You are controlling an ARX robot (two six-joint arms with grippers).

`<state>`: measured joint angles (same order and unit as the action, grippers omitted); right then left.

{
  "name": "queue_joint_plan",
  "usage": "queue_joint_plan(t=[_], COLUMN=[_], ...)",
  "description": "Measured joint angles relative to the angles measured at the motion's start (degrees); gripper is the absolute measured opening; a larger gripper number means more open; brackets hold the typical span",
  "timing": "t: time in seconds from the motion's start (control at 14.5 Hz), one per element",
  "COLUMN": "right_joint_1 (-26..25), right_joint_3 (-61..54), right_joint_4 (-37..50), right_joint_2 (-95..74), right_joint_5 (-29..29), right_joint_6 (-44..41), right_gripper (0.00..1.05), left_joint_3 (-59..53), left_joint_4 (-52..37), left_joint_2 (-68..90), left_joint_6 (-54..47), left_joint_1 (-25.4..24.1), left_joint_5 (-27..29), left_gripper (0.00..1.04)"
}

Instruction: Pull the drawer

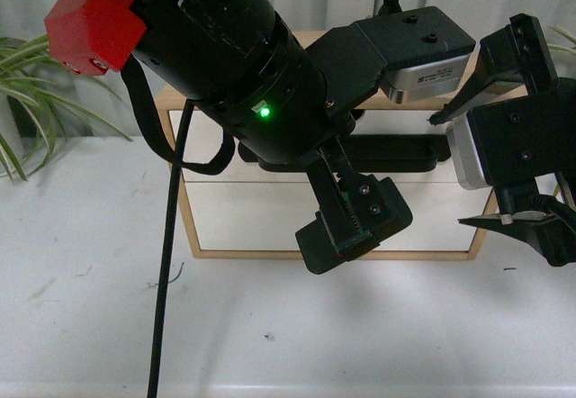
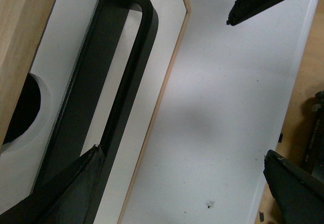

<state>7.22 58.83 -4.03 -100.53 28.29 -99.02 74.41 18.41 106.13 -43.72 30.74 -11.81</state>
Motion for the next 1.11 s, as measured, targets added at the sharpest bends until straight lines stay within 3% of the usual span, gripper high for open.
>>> queue_joint_plan(t=[0.55, 1.11], right_joint_1=[1.46, 2.93], right_joint_3=[0.9, 0.5], right_joint_4=[1.73, 3.48], right_joint_2=[-2.56, -4.9], right_joint_5=[-0.35, -0.9], right_joint_6=[2.16, 4.92], right_gripper=[0.98, 0.98], left_joint_3=[1.55, 0.48], left_joint_4=[-2.21, -2.29], left_joint_2=[2.91, 4.02], left_joint_6=[1.31, 1.38], left_joint_1=[-3.21, -2.21], left_joint_5=[1.7, 0.63], left_gripper=[0.98, 0.98])
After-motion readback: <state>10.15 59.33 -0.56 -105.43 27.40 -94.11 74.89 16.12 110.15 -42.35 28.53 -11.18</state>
